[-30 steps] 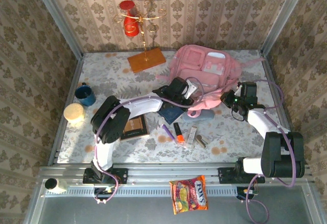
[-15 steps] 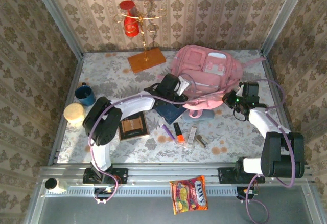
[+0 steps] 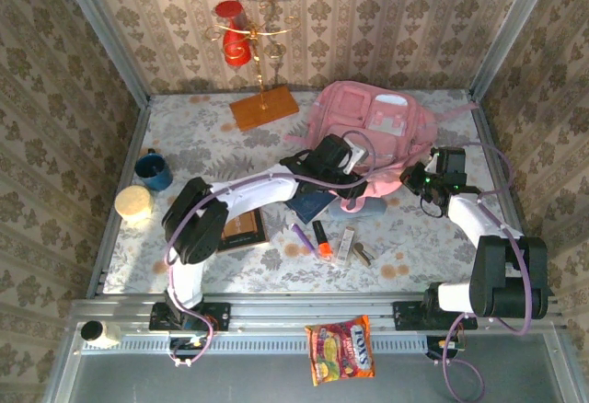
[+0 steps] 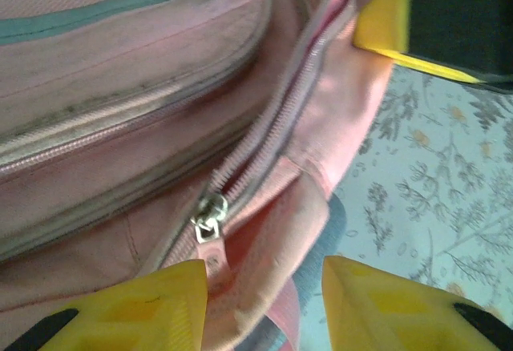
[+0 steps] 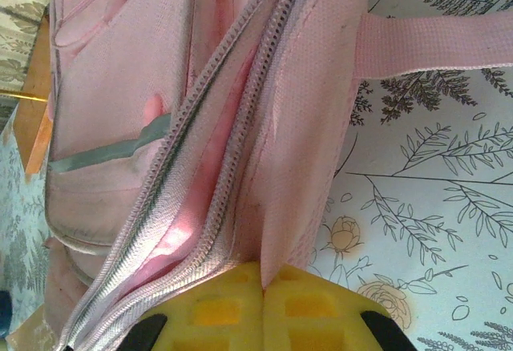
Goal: Pack the student bag
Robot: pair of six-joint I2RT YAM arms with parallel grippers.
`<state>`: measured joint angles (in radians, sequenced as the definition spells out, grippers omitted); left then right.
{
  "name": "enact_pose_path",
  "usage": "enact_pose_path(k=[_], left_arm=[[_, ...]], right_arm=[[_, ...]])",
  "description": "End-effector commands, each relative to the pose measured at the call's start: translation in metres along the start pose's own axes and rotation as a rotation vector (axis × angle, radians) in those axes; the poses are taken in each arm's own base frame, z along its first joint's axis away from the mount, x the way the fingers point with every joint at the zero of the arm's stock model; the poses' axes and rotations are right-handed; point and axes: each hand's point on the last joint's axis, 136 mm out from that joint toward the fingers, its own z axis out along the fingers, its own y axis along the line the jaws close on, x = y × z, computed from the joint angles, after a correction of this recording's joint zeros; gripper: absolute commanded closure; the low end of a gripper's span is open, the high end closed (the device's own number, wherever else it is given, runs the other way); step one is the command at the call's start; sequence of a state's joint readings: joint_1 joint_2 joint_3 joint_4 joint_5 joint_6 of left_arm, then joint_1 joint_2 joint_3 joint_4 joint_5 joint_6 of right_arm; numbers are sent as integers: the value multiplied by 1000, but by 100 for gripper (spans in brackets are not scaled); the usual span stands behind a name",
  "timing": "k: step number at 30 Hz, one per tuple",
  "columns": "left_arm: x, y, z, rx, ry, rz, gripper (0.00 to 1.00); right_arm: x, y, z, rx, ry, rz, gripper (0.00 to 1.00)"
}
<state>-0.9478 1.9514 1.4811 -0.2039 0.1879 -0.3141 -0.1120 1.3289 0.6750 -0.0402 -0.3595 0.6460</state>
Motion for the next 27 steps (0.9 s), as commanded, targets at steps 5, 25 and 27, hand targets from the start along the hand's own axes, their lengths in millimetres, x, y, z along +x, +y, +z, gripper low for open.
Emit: enact_pose_path(k=[5,25,27], left_arm=[[9,22,16,-101,50,-91,58],[9,30,35,21,-1,-362,63],[12,31,36,23,2,-373,63]], right_arm=[[-12,24,-3,-84,-45,-32,100],[-4,22,1,-87,-29,-34,100],[-3,21,2,-85,-26,-33,100]])
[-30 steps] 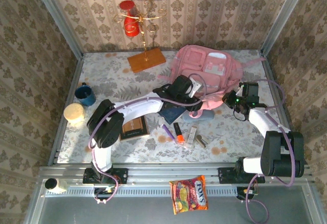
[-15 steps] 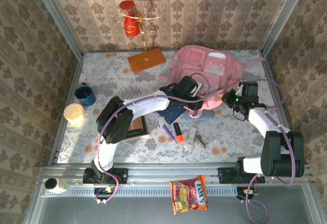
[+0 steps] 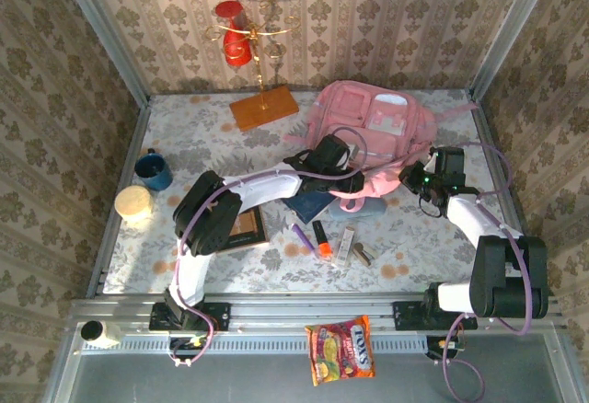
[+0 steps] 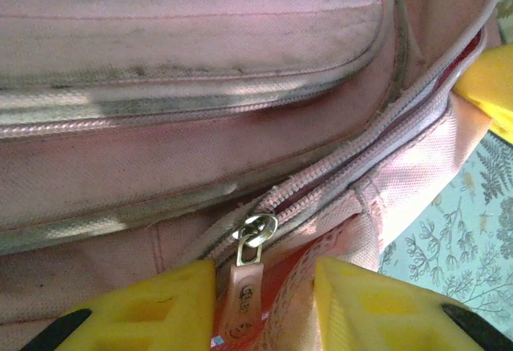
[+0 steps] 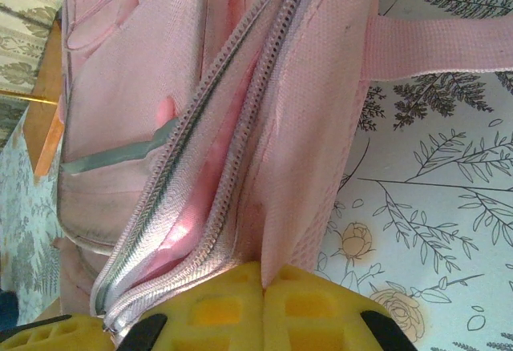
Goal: Pack the student bag
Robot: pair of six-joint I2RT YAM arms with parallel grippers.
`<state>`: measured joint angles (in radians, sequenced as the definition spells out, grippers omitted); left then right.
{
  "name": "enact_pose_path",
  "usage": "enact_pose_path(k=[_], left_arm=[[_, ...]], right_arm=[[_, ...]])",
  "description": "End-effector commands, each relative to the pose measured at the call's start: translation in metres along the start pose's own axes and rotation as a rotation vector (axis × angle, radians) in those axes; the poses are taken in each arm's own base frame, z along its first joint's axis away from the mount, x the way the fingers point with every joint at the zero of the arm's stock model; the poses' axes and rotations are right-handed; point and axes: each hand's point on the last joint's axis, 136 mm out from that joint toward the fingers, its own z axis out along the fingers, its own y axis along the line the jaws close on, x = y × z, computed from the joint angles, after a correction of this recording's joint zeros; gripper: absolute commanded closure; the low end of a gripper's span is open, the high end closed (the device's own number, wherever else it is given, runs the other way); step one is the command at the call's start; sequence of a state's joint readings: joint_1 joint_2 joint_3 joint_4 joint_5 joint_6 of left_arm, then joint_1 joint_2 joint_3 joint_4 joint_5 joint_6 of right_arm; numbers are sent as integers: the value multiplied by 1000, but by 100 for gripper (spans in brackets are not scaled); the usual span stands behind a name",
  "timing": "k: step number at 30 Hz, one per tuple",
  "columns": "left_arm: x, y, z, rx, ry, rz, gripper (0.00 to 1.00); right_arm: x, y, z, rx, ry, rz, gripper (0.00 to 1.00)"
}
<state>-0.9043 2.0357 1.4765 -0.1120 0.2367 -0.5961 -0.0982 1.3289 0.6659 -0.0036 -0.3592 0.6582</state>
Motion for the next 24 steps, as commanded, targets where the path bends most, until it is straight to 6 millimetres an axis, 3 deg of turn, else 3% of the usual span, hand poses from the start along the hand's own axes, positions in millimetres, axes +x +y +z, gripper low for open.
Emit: enact_pose_path(k=[1,6,15,24], left_arm=[[5,10,9,3,5,-66,62],[7,16,9,1,2,-107,61],[15,27,10,-82,16,-79,75],[42,33,13,-199,110,68,67]], right_arm=[[-3,15,0,-64,-15,-26,100],[-3,15,1,-66,-15,-27,100],[-1,14,1,-63,-11,-28,100],[-3,16,1,-67,-13,-32,100]])
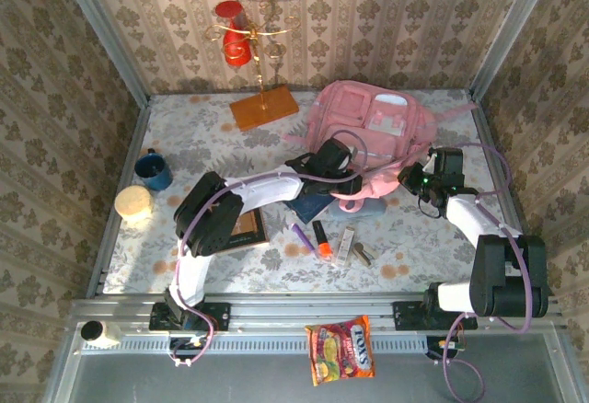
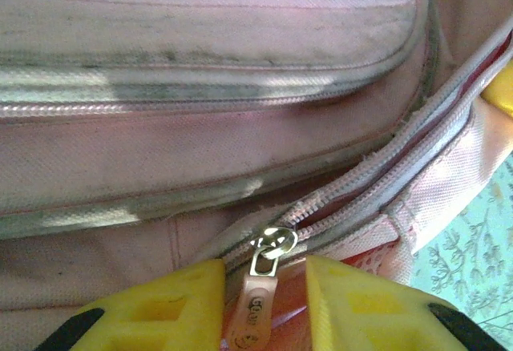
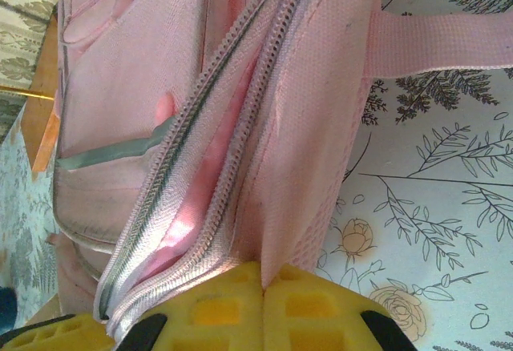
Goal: Pack the student bag
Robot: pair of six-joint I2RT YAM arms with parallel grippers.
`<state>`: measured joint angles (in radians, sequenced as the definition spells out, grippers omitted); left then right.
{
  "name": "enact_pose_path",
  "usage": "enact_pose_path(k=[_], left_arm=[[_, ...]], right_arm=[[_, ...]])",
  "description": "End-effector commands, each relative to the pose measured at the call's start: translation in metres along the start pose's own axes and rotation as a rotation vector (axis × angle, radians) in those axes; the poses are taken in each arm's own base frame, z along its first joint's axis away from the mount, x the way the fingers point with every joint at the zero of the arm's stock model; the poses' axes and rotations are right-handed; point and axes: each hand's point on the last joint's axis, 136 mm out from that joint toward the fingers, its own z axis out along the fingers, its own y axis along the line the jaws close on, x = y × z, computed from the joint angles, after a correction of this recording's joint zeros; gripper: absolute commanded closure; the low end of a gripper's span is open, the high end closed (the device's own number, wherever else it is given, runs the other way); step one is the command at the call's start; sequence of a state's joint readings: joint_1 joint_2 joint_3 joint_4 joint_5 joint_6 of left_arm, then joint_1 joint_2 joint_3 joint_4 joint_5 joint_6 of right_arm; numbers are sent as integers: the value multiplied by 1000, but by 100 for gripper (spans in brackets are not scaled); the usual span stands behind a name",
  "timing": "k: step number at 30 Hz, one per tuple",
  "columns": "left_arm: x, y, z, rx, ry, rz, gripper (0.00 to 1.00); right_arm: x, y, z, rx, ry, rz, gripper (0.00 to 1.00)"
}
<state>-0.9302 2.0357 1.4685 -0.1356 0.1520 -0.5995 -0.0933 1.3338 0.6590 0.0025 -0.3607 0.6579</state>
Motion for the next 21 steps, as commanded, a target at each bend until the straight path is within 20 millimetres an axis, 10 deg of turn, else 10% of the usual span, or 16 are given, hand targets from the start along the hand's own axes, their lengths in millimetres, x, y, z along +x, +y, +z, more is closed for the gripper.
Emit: enact_pose_path(k=[1,12,16,21], left_arm=[[38,30,13,-145,121,76,67],[34,41,18,-229,110,159,81],[20,40,4,-255,67,202,100],[-3,56,-29,-322,-42,235,100]], right_arm=[[-7,17,-1,-67,-22,-31,100],[-10,20,-3,-70,-24,-35,100],[-12,19,-8,-49,-36,-55,100],[-22,14,-15,-5,-77,-81,100]])
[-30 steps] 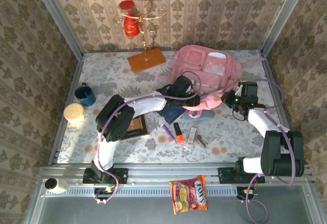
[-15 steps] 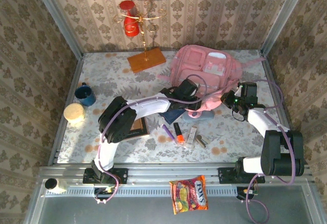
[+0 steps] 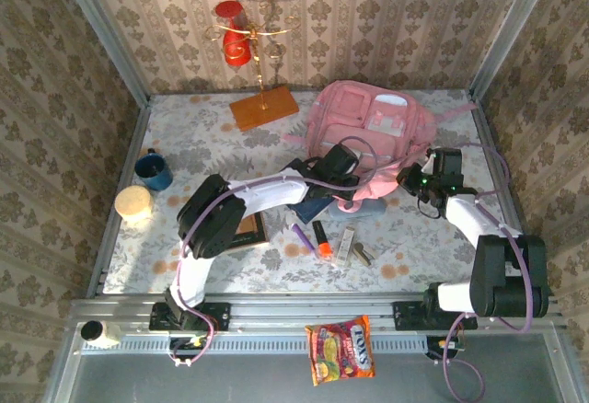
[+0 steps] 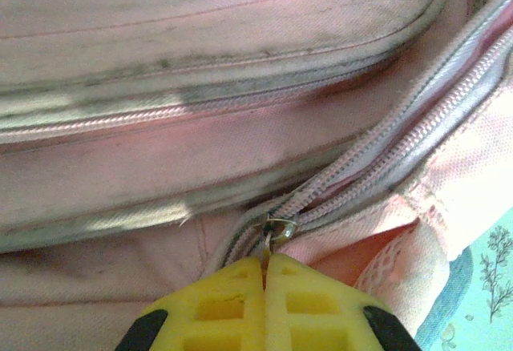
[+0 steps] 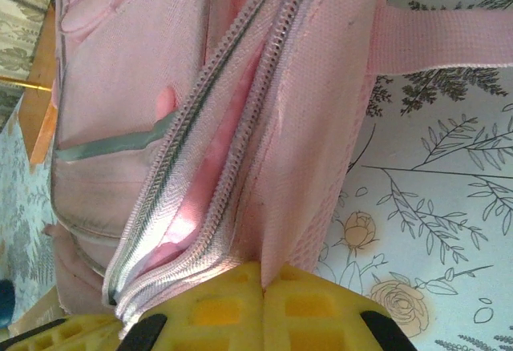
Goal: Pack the student bag
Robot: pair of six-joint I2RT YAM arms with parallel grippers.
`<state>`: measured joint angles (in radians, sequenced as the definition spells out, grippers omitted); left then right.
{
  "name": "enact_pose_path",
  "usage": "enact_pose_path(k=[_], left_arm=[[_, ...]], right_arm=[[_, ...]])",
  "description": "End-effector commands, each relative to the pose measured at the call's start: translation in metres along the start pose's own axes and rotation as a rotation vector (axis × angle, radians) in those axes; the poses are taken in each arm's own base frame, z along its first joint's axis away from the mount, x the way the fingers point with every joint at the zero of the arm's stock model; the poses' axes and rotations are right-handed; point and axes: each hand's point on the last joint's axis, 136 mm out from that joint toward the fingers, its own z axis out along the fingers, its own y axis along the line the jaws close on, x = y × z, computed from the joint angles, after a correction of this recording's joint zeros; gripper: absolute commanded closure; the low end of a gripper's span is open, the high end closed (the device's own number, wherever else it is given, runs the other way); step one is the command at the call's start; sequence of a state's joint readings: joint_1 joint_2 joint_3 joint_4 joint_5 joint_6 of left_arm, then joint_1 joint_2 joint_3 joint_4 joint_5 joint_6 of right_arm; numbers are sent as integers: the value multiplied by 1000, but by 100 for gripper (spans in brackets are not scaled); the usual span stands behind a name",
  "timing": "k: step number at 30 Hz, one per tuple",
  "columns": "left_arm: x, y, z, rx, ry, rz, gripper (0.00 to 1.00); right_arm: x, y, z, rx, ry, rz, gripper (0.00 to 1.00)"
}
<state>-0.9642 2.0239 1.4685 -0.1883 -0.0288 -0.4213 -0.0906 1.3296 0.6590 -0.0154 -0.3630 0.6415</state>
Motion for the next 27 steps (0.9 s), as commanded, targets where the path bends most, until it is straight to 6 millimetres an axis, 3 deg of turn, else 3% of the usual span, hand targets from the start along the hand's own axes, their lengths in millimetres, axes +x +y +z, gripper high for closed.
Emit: enact_pose_path(k=[1,7,13,15,18,23,27], left_arm=[[3,50,-21,-169,0,44,100],[7,81,-28,-214,19,67,100],[9,91,-31,-218,28,110,100],[7,79,-33,-149,18,108,100],[-1,45,-43,43,-14,55,100],[-5,0,-51,221,-13,-19,77],[1,-16,-42,228,38,-29,70]], right_arm=[[-27,14,-16,1,-99,-71,100],[-35,8,-19,40,-125,-69,100],[-43,6,-21,45,-153,-57,100],[-42,12,-20,10,-147,-49,100],[-36,15,-16,-24,-123,-36,100],[-30,10,-10,-21,-104,-28,100],[-29,11,-8,-34,-98,-18,100]])
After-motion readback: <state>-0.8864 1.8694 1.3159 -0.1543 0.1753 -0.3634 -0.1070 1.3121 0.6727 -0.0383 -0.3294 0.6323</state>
